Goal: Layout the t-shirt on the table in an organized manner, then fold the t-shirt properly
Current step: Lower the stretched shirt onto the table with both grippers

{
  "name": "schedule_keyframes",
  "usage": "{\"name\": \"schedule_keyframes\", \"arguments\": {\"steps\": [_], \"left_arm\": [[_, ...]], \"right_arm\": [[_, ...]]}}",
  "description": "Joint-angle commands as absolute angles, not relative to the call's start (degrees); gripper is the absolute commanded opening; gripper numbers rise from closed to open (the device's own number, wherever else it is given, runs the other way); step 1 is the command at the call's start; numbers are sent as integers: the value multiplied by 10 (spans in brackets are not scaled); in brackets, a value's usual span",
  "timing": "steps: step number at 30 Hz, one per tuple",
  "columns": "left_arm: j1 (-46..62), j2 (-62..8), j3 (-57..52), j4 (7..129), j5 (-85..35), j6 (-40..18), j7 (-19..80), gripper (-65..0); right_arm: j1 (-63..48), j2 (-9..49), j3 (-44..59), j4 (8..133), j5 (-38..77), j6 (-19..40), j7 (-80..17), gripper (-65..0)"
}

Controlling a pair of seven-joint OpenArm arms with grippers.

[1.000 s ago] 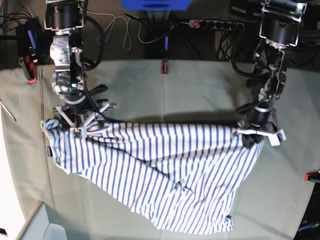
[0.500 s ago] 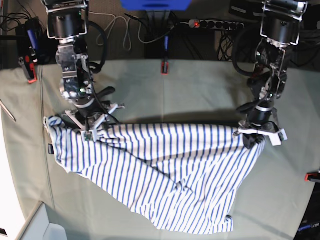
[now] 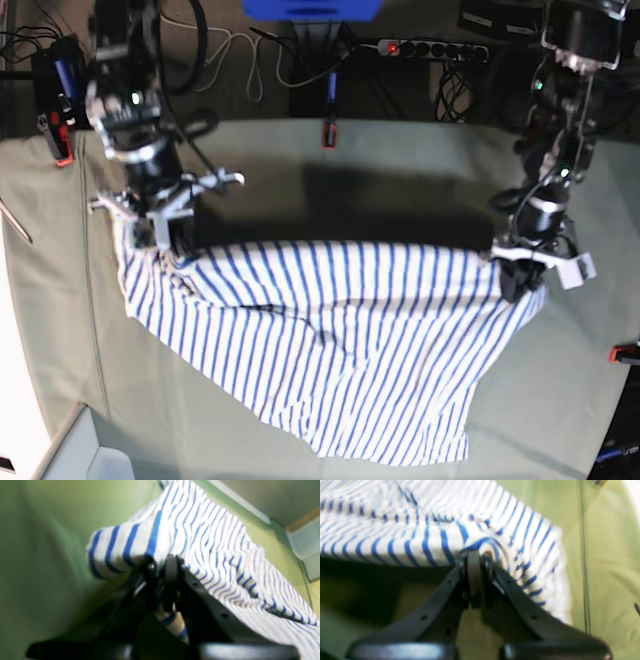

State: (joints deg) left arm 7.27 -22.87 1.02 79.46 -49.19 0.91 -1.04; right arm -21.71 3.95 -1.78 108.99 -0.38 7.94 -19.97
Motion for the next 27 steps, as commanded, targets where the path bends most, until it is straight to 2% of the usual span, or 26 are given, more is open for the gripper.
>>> {"name": "schedule_keyframes", "arguments": {"steps": [1, 8, 14, 18, 25, 27], "left_arm": [[84, -239, -8, 812, -488, 8, -25, -649], [182, -238, -118, 877, -487, 8, -25, -649], [209, -238, -170, 937, -487, 8, -25, -646], [140, -240, -145, 933, -485, 8, -14, -646], [-56, -208, -68, 854, -398, 7, 156, -644], [-113, -188, -49, 798, -370, 5, 196, -622]], "right_arm": [[-225, 41, -19, 1116, -2, 87, -182, -650], [-276, 42, -21, 1149, -1, 90, -182, -650], [-271, 38, -21, 1152, -1, 220, -162, -650], [-215, 36, -21, 1139, -3, 233, -165, -650], [-109, 37, -17, 1033, -3, 235, -165, -650], [-85, 37, -16, 994, -3, 235, -165, -650]]}}
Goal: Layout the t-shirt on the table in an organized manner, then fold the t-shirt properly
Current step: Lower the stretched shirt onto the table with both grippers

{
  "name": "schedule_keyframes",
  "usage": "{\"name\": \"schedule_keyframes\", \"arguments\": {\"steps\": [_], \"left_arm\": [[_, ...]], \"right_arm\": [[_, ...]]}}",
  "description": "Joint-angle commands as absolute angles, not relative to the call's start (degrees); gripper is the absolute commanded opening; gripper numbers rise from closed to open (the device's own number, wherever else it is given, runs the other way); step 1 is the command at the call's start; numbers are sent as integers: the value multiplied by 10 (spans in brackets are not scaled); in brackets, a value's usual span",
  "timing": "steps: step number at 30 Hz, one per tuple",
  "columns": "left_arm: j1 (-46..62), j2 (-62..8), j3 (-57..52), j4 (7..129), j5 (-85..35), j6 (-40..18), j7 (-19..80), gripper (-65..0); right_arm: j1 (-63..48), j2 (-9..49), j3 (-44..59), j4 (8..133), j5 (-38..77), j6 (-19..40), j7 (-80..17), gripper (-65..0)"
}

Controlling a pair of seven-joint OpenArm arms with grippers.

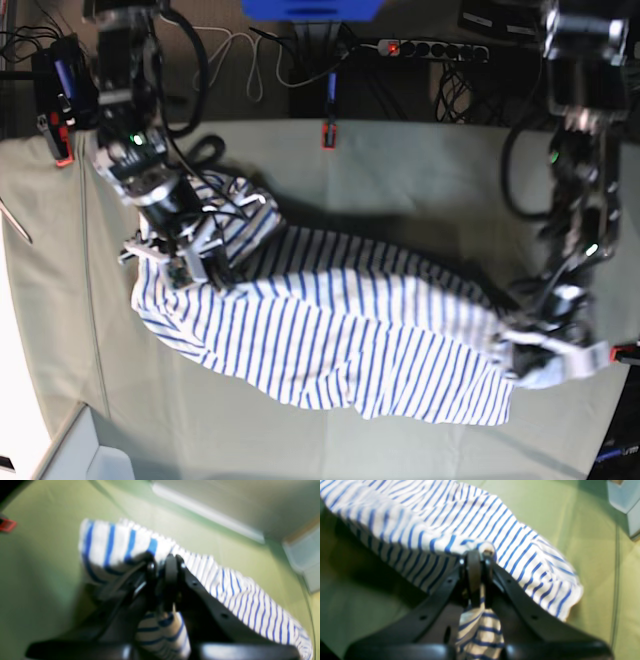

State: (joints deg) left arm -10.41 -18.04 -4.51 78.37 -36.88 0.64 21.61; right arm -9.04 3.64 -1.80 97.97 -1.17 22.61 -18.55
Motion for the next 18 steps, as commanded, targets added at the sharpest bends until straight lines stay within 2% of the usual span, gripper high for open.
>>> {"name": "schedule_keyframes", "arguments": {"steps": [1, 3, 6, 10, 12, 18], "left_arm": [[-140, -175, -43, 767, -356, 4, 218, -594], [-180, -150, -38, 718, -334, 4, 243, -523], [-223, -117, -39, 660, -297, 7, 255, -375], [-230, -91, -44, 678, -259, 7, 254, -224], [-218, -89, -44, 701, -254, 6, 254, -198], [-175, -93, -45, 702, -254, 7, 254, -196]], "right_arm": [[-77, 37, -16, 977, -3, 235, -165, -650], [-69, 37, -16, 959, -3, 235, -165, -650], [-66, 38, -15, 942, -3, 234, -164, -650], [-61, 38, -15, 937, -3, 233, -164, -650], [-60, 39, -15, 935, -3, 233, -164, -650], [-60, 39, -15, 932, -3, 233, -164, -650]]}}
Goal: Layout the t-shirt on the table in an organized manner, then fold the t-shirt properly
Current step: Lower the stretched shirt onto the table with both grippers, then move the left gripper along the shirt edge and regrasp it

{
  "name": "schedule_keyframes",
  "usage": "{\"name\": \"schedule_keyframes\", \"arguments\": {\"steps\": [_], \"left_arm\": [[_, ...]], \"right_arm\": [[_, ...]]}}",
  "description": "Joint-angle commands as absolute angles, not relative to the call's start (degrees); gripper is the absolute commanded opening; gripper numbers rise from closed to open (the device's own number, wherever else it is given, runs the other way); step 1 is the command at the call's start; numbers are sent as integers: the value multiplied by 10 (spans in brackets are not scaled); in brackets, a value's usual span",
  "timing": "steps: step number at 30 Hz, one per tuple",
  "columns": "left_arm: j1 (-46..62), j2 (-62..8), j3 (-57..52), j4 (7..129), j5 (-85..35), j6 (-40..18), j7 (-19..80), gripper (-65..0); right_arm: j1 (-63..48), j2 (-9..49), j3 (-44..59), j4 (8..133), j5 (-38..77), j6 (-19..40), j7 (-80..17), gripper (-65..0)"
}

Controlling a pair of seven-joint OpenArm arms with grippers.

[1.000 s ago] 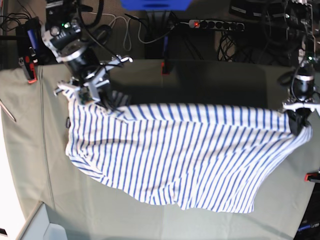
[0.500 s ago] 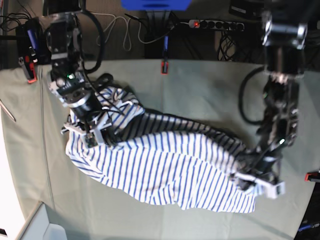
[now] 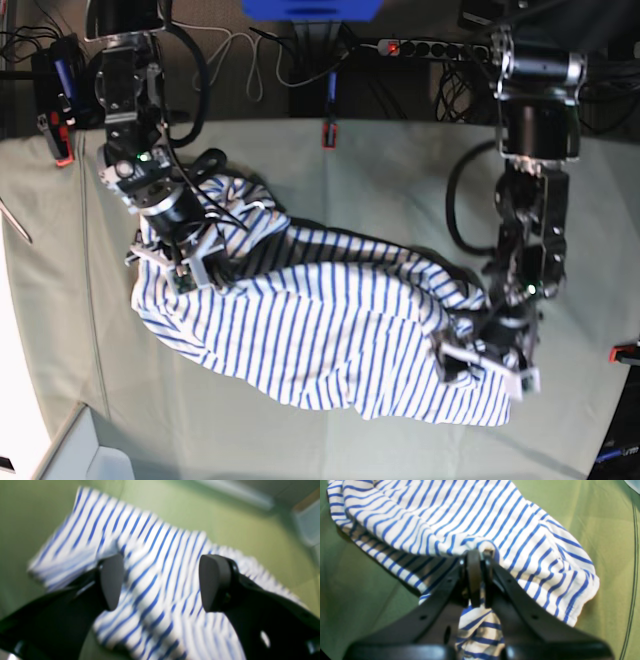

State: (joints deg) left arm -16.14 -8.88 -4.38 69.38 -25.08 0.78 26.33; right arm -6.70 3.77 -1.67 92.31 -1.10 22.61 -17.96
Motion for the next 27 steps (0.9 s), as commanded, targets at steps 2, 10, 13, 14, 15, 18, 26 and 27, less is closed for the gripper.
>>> {"name": "schedule_keyframes", "arguments": {"steps": [2, 10, 13, 14, 15, 18, 26, 27], "left_arm": [[-174, -93, -63, 675, -254, 7, 254, -196], [-196, -66, -128, 591, -253, 4, 253, -196], [-233, -51, -117, 551, -253, 4, 253, -196], [-248, -47, -109, 533, -253, 4, 247, -196], [-263, -43, -99, 513, -253, 4, 237, -196], [-299, -36, -41, 446, -255, 4, 180, -196], [-342, 12, 83, 351, -256, 2, 29, -195], [-342, 13, 93, 352, -256, 1, 21, -193]], "right_arm": [[-60, 38, -15, 932, -3, 233, -164, -650], [-61, 37, -15, 916, -3, 233, -164, -650], [-65, 37, -15, 909, -3, 233, -164, -650], [-65, 37, -15, 908, -3, 233, -164, -650], [-66, 37, -16, 907, -3, 233, -164, -650], [-69, 38, -16, 907, -3, 233, -164, -650], [-73, 41, -15, 906, -4, 233, -164, -650], [-73, 41, -15, 906, -4, 233, -164, -650]]}}
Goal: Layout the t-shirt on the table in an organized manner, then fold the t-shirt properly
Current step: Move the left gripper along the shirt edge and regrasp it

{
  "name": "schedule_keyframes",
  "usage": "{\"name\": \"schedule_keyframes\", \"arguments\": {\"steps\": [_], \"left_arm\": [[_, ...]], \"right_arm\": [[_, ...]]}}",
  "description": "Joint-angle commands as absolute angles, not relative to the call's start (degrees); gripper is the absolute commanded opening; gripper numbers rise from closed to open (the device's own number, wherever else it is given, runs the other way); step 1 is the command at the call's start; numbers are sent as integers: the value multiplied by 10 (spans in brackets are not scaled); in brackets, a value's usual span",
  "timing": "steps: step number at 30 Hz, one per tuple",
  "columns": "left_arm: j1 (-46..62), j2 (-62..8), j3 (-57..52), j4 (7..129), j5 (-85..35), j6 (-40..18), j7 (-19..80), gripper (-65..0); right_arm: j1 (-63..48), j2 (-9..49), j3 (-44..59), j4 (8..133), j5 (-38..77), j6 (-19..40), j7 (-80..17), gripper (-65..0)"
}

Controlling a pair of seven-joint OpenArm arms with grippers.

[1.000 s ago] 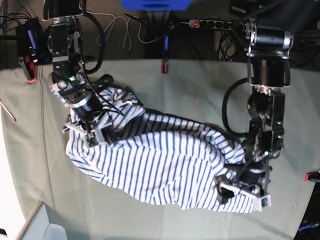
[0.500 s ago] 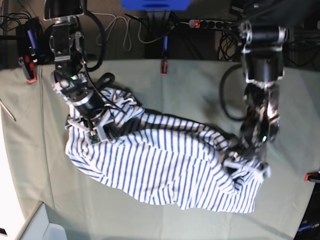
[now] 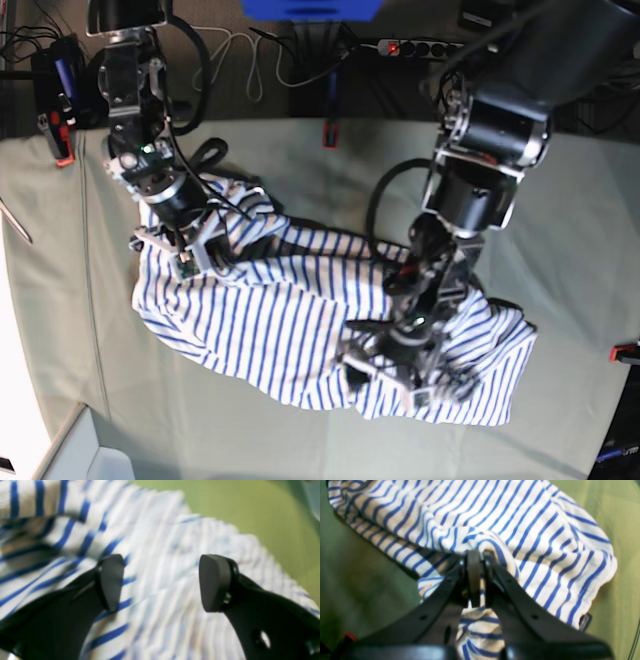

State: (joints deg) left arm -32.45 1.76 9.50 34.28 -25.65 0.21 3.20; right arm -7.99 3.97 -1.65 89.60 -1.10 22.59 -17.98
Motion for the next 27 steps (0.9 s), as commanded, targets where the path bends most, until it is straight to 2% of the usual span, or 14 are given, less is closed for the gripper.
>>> {"name": "schedule_keyframes", "arguments": {"steps": [1, 6, 11, 18, 24, 27], "left_arm": [[-342, 14, 102, 361, -257, 1, 12, -193], [-334, 10, 124, 463, -257, 1, -7, -194], [-305, -26, 118, 544, -254, 7, 40, -195], [-293, -68, 111, 473, -257, 7, 40, -195], [-295, -65, 58, 415, -257, 4, 39, -195], [-310, -52, 45, 382, -257, 3, 6, -195]], "right_arm": [[-74, 41, -15, 906, -4, 233, -164, -650], [-76, 41, -15, 905, -4, 233, -164, -650], [-76, 40, -15, 905, -4, 233, -164, -650], [-76, 38, -15, 905, -4, 233, -164, -650], [-77, 37, -16, 904, -4, 233, -164, -650], [-77, 37, -16, 904, -4, 233, -164, -650]]}}
